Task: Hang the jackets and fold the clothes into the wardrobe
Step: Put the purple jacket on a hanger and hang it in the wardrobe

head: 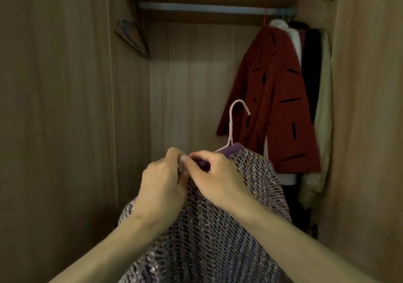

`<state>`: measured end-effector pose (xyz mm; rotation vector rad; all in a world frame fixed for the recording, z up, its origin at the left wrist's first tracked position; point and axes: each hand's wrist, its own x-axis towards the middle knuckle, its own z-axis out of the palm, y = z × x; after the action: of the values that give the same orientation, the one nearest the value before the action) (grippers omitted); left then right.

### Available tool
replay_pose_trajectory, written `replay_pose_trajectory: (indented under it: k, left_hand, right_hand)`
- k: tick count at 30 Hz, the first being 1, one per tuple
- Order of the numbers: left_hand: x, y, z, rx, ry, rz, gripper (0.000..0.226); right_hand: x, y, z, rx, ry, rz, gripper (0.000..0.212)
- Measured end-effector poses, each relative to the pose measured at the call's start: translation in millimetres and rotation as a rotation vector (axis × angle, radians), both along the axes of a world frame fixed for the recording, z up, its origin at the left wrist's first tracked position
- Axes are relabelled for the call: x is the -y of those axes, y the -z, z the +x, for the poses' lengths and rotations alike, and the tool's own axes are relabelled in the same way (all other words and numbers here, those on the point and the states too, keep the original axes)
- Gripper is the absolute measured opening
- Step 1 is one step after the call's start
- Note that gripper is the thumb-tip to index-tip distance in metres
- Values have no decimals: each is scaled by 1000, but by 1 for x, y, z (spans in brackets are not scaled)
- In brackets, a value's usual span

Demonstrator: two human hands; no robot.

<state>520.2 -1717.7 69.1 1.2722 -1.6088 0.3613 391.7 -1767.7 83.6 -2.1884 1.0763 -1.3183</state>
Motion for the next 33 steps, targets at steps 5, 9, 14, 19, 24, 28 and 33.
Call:
replay_pose_trajectory:
  k: [5,9,14,19,24,28,33]
  left_hand:
    - [-17,23,-13,-248,146,306,50]
    - [-26,25,-17,-508,423,544,53]
    - [-7,21,16,-253,238,320,21]
    - [30,30,46,21,59,235,24]
    - [60,43,32,294,-17,187,49]
    - [78,49,30,313,16,149,39]
    - [77,53,25,122,214,-27,30]
  right_hand:
    - [17,25,7,91,-8,1,35]
    - [31,35,-4,139,-26,96,8]
    - [32,39,-38,-1,-144,77,39]
    - [17,26,-81,-450,-35,-214,44]
    - [7,17,-99,-539,-29,-202,47]
    - [1,10,-110,-489,-48,-243,46]
    - [-2,4,-117,-438,-2,-235,40]
